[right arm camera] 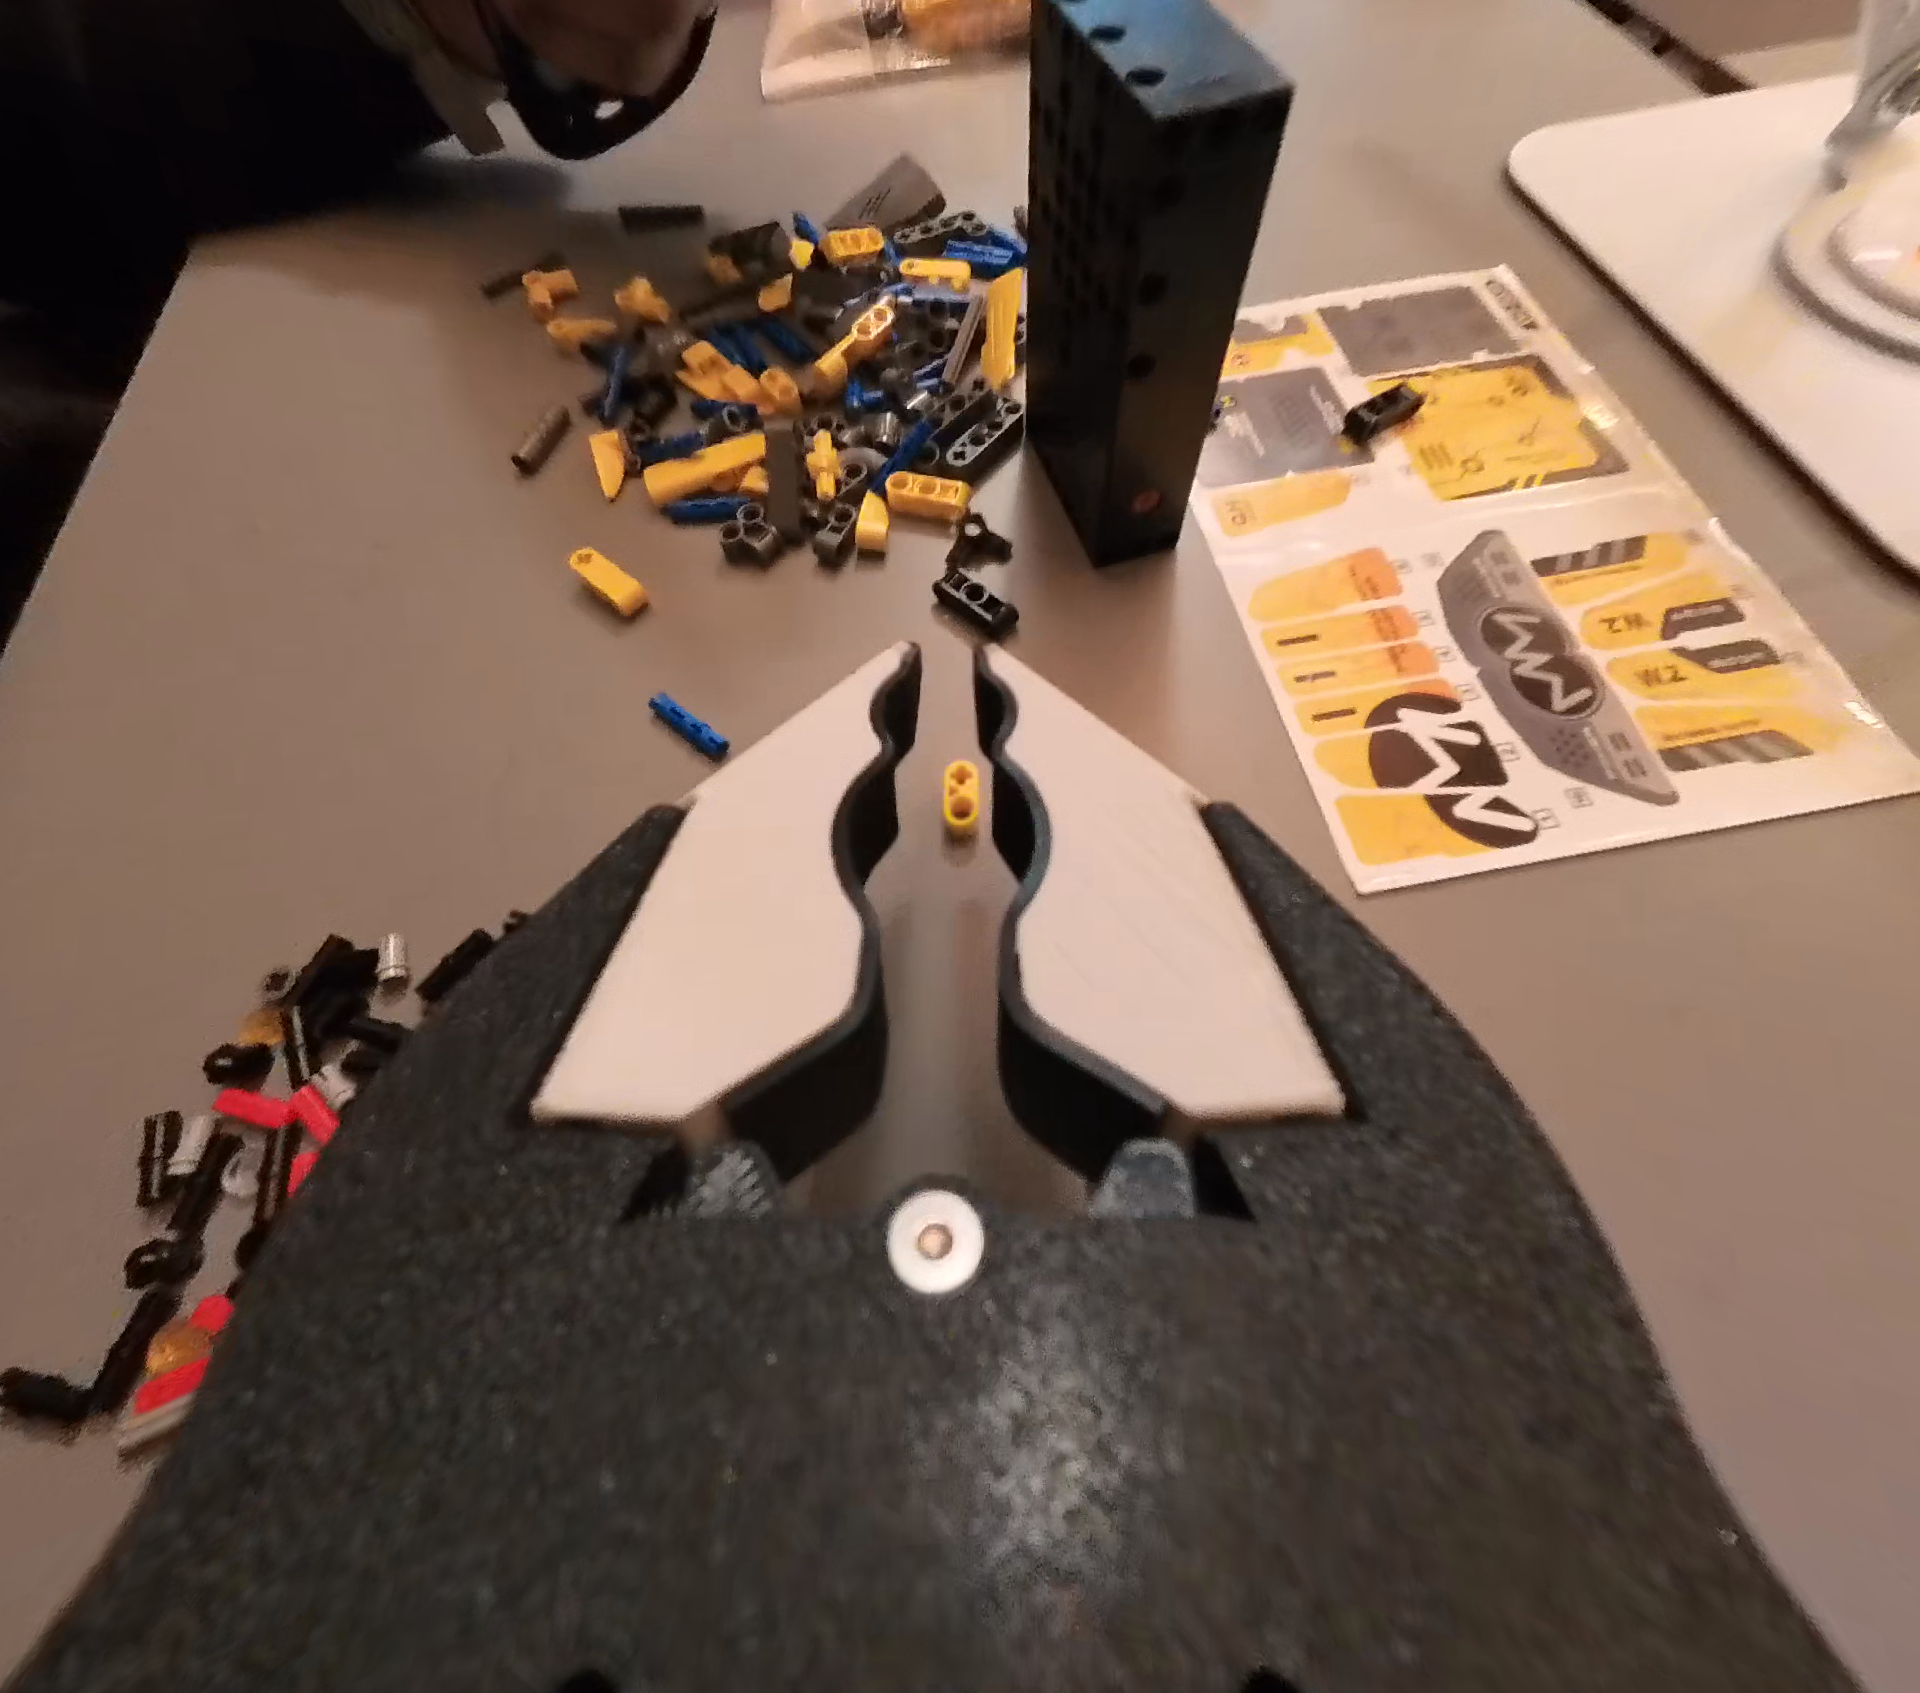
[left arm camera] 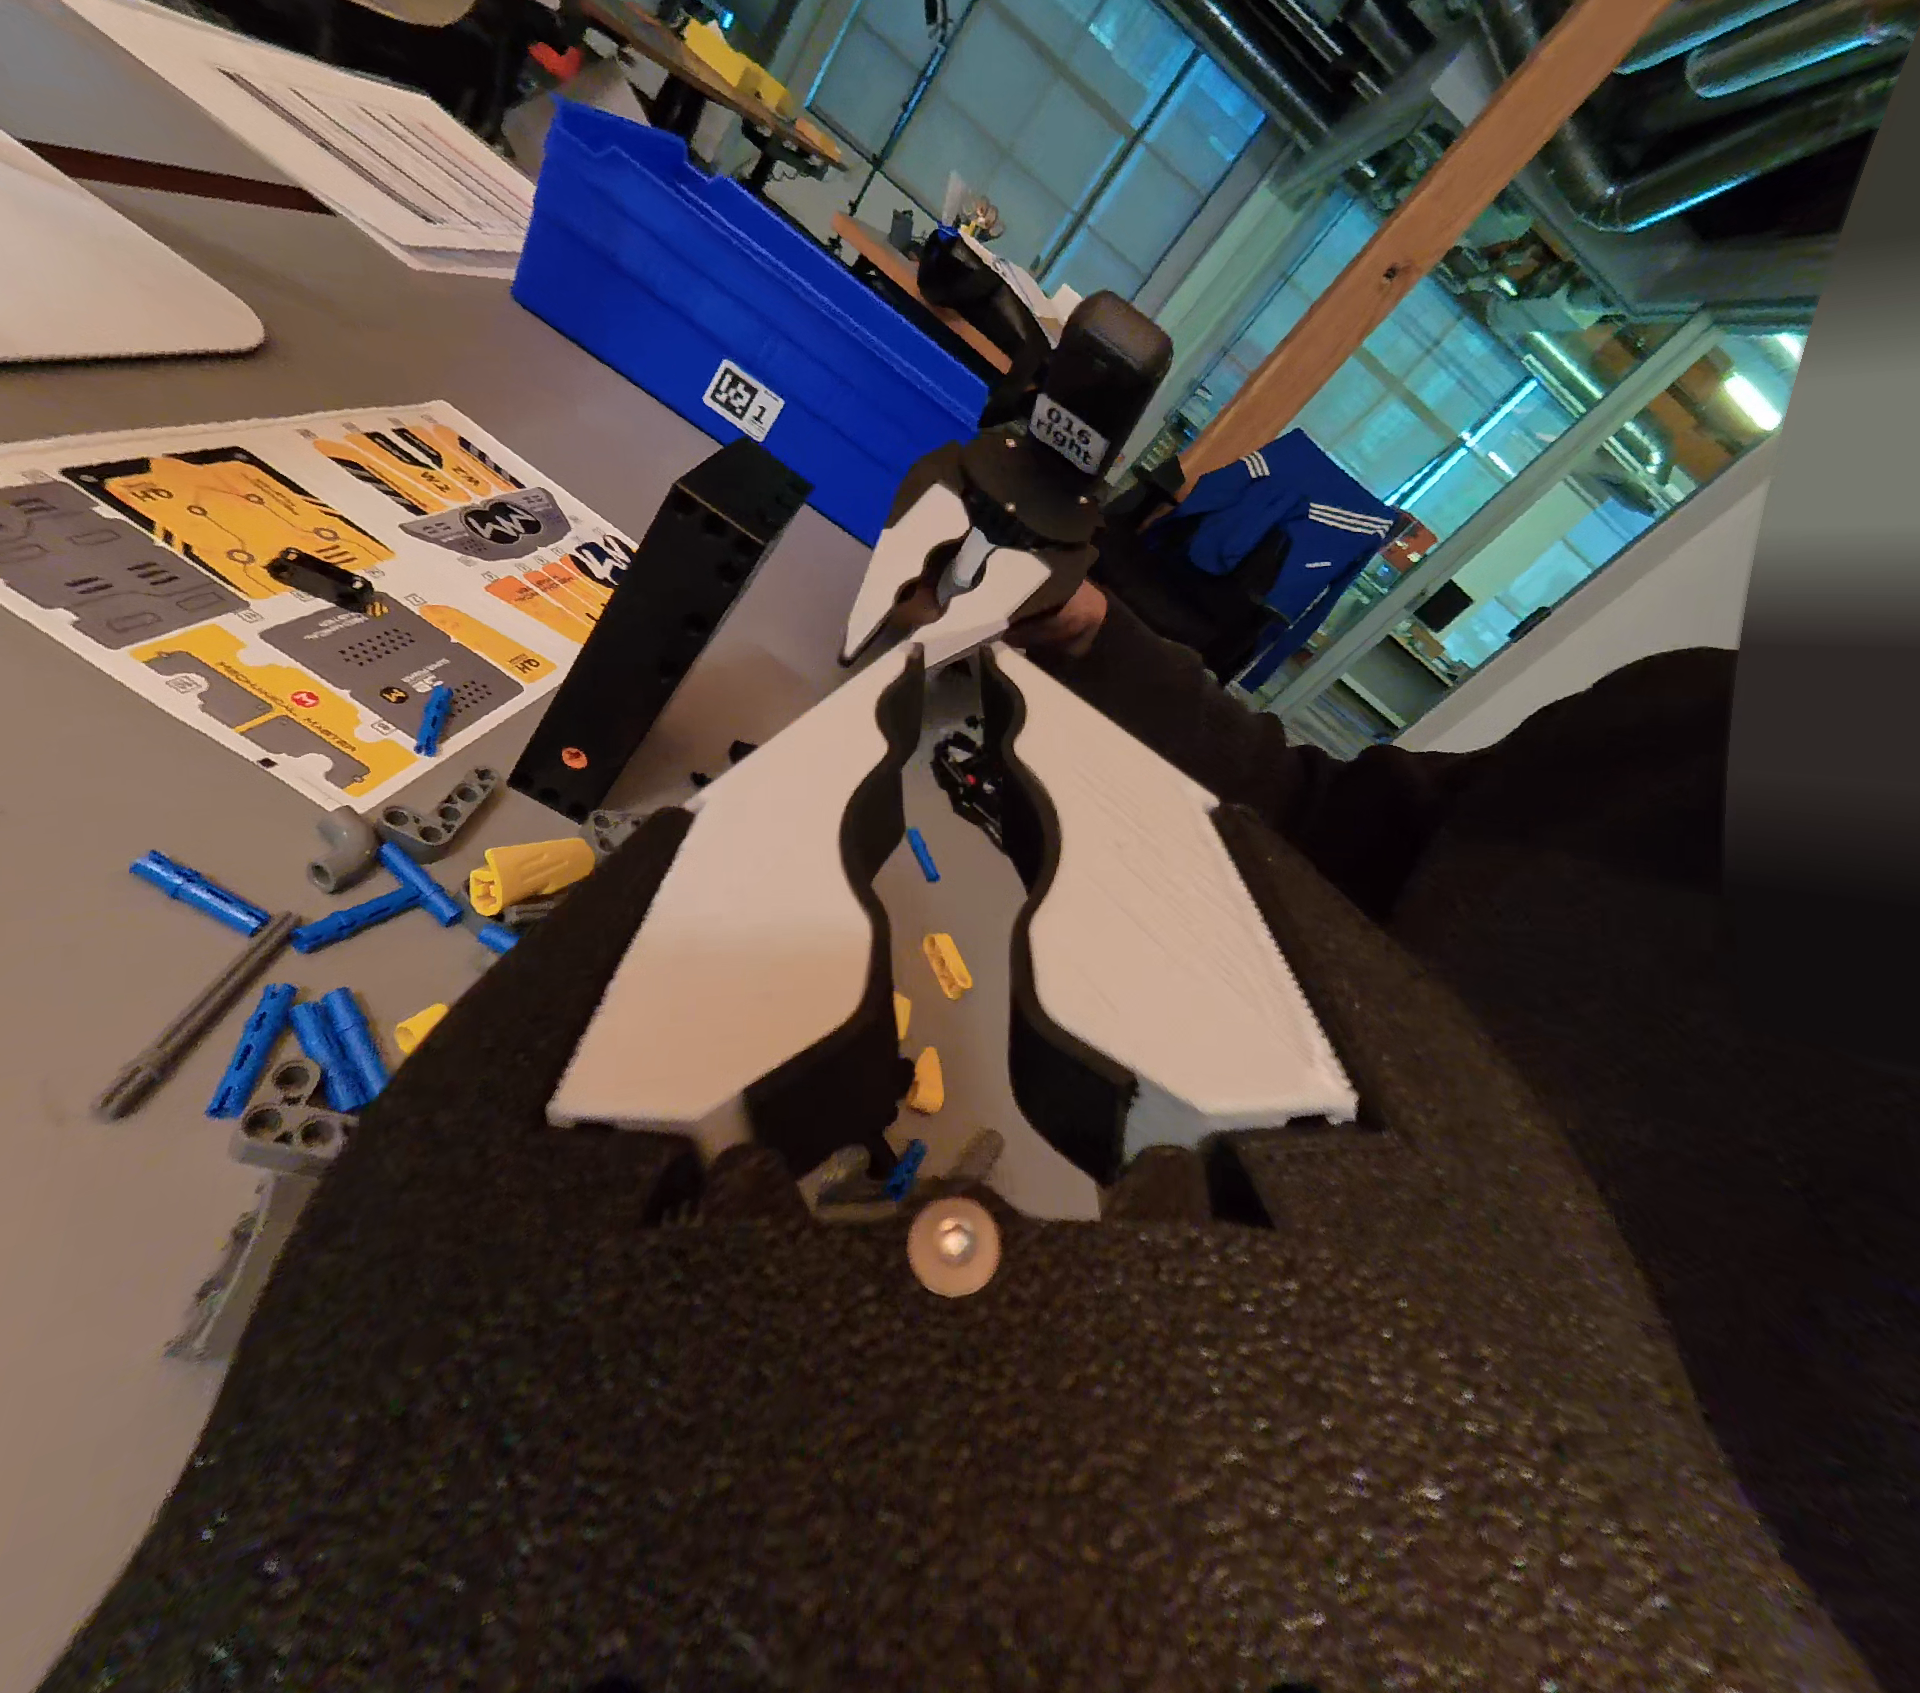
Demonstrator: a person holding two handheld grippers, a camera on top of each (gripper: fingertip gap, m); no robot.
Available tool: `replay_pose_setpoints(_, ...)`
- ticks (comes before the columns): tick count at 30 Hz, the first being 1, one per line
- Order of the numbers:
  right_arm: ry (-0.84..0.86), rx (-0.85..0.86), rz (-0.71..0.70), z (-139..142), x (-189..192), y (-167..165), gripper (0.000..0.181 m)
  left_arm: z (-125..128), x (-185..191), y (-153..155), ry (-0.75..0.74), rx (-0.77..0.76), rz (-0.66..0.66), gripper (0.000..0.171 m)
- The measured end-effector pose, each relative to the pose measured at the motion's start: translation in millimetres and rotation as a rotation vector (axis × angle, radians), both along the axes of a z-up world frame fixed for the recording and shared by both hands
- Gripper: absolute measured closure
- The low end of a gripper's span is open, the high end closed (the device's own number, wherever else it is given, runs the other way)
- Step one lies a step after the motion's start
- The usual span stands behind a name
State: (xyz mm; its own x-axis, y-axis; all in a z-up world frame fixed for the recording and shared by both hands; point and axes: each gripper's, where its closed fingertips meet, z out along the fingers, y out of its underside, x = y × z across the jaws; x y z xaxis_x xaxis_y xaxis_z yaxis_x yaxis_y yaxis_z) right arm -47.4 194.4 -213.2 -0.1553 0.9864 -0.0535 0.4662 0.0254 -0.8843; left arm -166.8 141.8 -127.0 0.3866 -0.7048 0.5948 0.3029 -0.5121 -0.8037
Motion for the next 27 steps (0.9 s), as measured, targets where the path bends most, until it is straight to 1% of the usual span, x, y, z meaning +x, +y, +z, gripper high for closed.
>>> replay_pose_setpoints(5, 0.051, 0.053, -0.039, 9, -4, 6, 0.172, 5, -2, 0, 0.015, 0.045, 0.027, 0.162)
replay_pose_setpoints(10, 0.089, 0.076, -0.095, 14, -10, 13, 0.172, 4, -6, 2, 0.078, 0.1, 0.07, 0.162)
replay_pose_setpoints(12, 0.091, 0.096, -0.135, 14, -11, 20, 0.173, 2, -8, 3, 0.11, 0.114, 0.087, 0.162)
replay_pose_setpoints(16, 0.057, 0.188, -0.25, 10, -5, 44, 0.172, -5, -9, 6, 0.175, 0.13, 0.109, 0.162)
replay_pose_setpoints(18, 0.068, 0.189, -0.279, 13, -4, 49, 0.173, -9, -10, 7, 0.208, 0.13, 0.119, 0.162)
replay_pose_setpoints(22, 0.099, 0.167, -0.306, 19, -3, 53, 0.172, -14, -8, 8, 0.265, 0.13, 0.124, 0.162)
replay_pose_setpoints(27, 0.092, 0.194, -0.31, 20, -3, 53, 0.172, -13, -4, 4, 0.292, 0.155, 0.108, 0.162)
